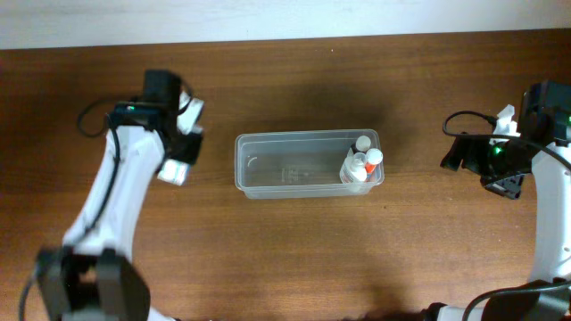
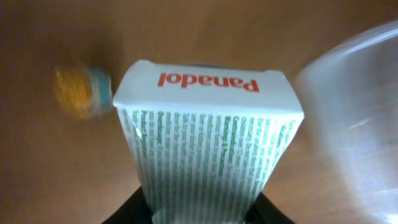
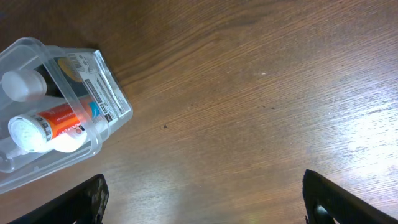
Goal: Pack container
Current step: 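Place the Panadol box flat in the container's middle with the left gripper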
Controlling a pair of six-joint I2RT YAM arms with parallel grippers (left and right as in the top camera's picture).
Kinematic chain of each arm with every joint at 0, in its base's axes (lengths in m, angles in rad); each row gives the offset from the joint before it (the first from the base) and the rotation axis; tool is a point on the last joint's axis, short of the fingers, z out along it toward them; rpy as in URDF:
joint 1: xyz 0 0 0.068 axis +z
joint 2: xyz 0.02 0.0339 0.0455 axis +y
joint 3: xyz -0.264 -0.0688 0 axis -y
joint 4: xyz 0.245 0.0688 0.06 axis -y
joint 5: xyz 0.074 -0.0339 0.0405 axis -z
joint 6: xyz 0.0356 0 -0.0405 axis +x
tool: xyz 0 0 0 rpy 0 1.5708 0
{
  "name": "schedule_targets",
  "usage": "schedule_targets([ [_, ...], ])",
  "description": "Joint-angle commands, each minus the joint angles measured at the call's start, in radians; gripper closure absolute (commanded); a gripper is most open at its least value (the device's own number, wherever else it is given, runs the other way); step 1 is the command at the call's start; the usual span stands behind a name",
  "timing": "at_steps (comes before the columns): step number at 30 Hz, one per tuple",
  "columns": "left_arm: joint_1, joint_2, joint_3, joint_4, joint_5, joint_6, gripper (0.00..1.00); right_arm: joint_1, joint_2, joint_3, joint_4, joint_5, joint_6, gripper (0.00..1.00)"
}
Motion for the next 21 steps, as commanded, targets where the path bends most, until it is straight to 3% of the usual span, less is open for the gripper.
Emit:
schedule_targets([
  [1,-0.153,-0.106,0.025,0.056,0.048,0.082,0.65,-0.003,0.000,-0.006,0.003,-0.013,-0.004,0.09],
  [9,-0.437,-0.027,0.007,0.100,0.048,0.290,0.67,-0.003,0.000,-0.006,0.003,-0.013,-0.004,0.09],
  [16,-0.473,0.229,0.002,0.147,0.048,0.312,0.67,-0.003,0.000,-0.006,0.002,-0.013,-0.005,0.09],
  [21,-0.471,0.311,0.002,0.163,0.032,0.312,0.59,-0.003,0.000,-0.006,-0.001,-0.013,-0.016,0.09],
])
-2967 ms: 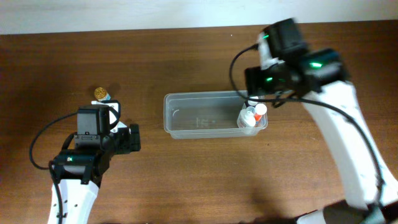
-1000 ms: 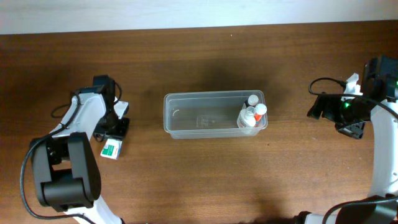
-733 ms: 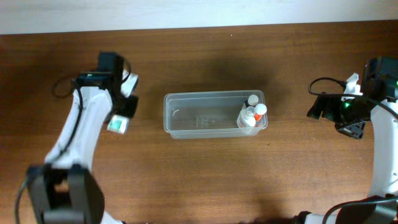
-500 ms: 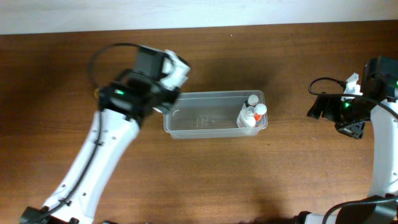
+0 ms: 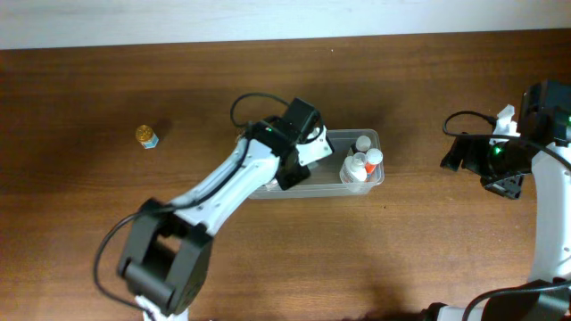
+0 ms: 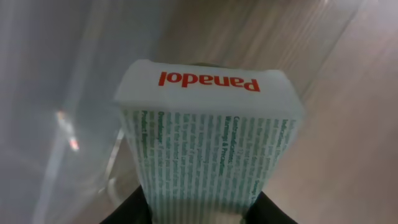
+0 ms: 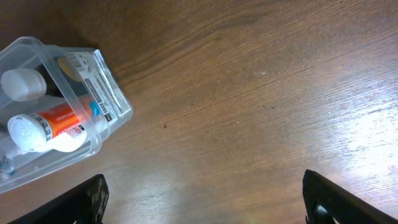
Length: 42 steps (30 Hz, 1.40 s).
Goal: Pack container
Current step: 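Place the Panadol box flat in the container's middle with the left gripper, then grasp the small amber jar with the left gripper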
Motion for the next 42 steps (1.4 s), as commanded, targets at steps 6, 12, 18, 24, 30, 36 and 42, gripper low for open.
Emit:
schedule_targets([
  [6,0.006,0.040,-0.007,0.005,-0.064,0.018,0.39,-0.003,0.000,-0.006,-0.001,-0.013,-0.019,0.09],
  [12,0.014,-0.059,0.047,-0.031,-0.212,-0.048,0.34,-0.003,0.000,-0.006,0.000,-0.013,-0.020,0.09],
  [18,0.119,-0.256,0.061,-0.020,-0.217,-0.196,0.01,-0.003,0.000,-0.006,0.000,-0.012,-0.023,0.09],
  [24,0.418,-0.326,0.061,-0.020,-0.200,-0.475,0.01,-0.003,0.000,-0.006,0.001,-0.013,-0.023,0.09],
  [30,0.687,-0.215,0.061,0.014,-0.126,-0.630,0.01,-0.002,0.000,-0.006,0.000,-0.013,-0.023,0.09],
  [36,0.797,-0.039,0.061,0.107,-0.034,-0.632,0.01,-0.002,0.000,-0.006,-0.001,-0.013,-0.023,0.09],
  [42,0.789,0.081,0.061,0.207,0.051,-0.602,0.01,-0.002,0.000,-0.006,-0.001,-0.013,-0.023,0.09],
])
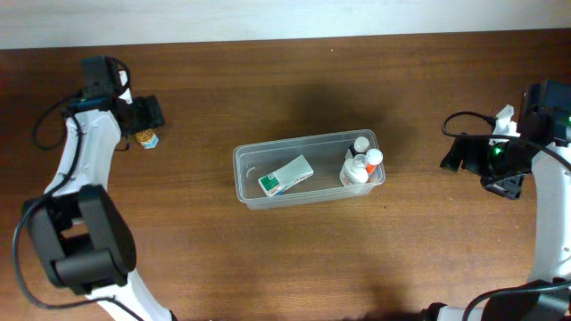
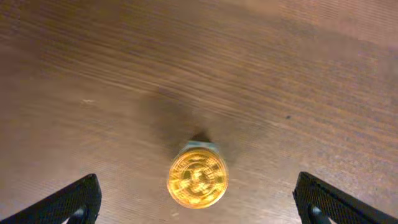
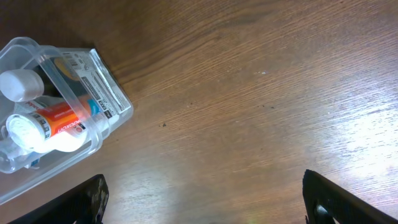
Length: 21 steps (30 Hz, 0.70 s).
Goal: Pack container
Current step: 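Grasp the small amber jar with the left gripper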
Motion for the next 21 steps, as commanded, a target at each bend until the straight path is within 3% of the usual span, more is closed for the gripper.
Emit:
schedule_targets([
  [1,-0.011,0.060,-0.003,0.041,0.072,0.006,0.01,-0.003,0.000,-0.006,0.002,-0.013,-0.011,0.09],
  [16,-0.011,0.200,-0.003,0.085,0.071,0.006,0.02,-0.003,0.000,-0.006,-0.010,-0.013,-0.027,0.09],
  [17,-0.011,0.200,-0.003,0.085,0.071,0.006,0.06,-0.003,0.000,-0.006,-0.011,-0.013,-0.030,0.09],
  [18,-0.011,0.200,-0.003,0.084,0.072,0.006,0.26,-0.003,0.000,-0.006,-0.012,-0.013,-0.030,0.09],
  [21,-0.011,0.200,-0.003,0.075,0.071,0.006,0.50,-0.003,0.000,-0.006,-0.013,-0.013,-0.031,0.09],
])
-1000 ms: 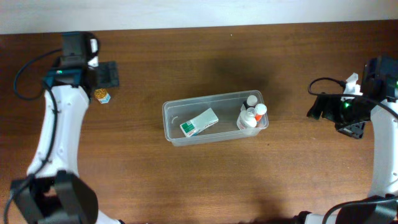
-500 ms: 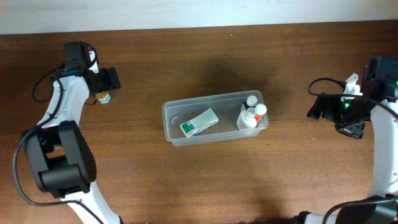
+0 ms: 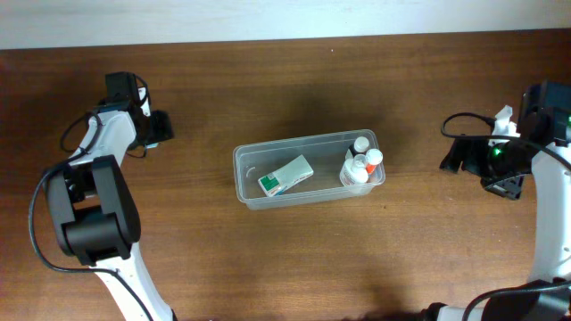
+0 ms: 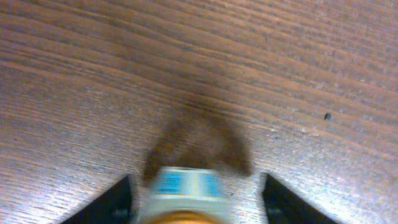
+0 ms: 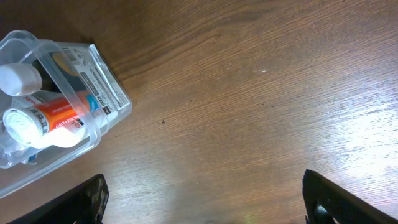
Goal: Pack container
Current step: 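Grasp the small amber jar with the left gripper, then drop the amber jar into the container beside the box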
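A small jar (image 4: 185, 186) with a blue-and-white label and a gold lid stands on the wooden table at the far left. My left gripper (image 4: 198, 208) is down around it, one finger close on each side, with a sliver of table showing by the right finger. Overhead, the left gripper (image 3: 153, 130) hides the jar. The clear plastic container (image 3: 250, 153) sits mid-table, holding a green-and-white Panadol box (image 3: 285, 176) and bottles (image 3: 361, 162) at its right end. My right gripper (image 5: 205, 211) hangs open over bare wood at the far right.
The right wrist view catches the container's right end (image 5: 109, 93), with a white-capped bottle (image 5: 17, 79) and an orange-labelled bottle (image 5: 56, 117) inside. The table's back edge (image 3: 285, 36) meets a white wall.
My left gripper was wide open above the gold-lidded jar. It is now lower, with its fingers narrowed close around the jar. The right arm and the container have not moved.
My left gripper held the Panadol box at the left, near the jar. Then it held the box over the container. Later the box lay in the container and the gripper was open above the jar, which it now straddles.
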Controlling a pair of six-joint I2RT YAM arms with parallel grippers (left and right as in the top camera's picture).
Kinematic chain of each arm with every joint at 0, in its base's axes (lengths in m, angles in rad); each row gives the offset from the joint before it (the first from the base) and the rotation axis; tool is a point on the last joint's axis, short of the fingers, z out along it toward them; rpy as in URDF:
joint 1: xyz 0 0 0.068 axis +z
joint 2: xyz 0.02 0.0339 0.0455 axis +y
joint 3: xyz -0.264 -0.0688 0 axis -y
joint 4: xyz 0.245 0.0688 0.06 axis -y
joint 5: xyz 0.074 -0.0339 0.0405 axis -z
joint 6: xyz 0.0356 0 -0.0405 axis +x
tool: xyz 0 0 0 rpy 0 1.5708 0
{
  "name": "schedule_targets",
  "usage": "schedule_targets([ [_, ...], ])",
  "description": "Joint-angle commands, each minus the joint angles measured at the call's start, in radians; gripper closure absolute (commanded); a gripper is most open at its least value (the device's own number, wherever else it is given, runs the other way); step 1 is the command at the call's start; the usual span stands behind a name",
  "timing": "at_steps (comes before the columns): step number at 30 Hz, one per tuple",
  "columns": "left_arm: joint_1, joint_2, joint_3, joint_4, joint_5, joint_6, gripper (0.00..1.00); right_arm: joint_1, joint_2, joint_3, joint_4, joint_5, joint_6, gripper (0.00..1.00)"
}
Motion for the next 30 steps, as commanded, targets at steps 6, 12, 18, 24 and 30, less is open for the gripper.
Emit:
schedule_targets([
  [6,0.000,-0.002,-0.003,-0.032,0.014,0.009,0.65,-0.003,0.000,-0.006,-0.005,-0.013,-0.017,0.09],
  [12,-0.009,-0.097,-0.003,-0.078,0.014,0.009,0.68,-0.003,0.000,-0.006,-0.005,-0.013,-0.017,0.09],
  [18,-0.107,-0.324,-0.003,-0.162,0.019,0.013,0.69,-0.003,0.000,-0.006,-0.006,-0.013,-0.017,0.09],
  [24,-0.317,-0.466,-0.003,-0.267,0.040,0.087,0.69,-0.003,0.000,-0.006,-0.007,-0.013,-0.016,0.09],
  [30,-0.555,-0.464,-0.011,-0.328,0.040,0.145,0.69,-0.003,0.000,-0.006,-0.008,-0.013,-0.016,0.09],
])
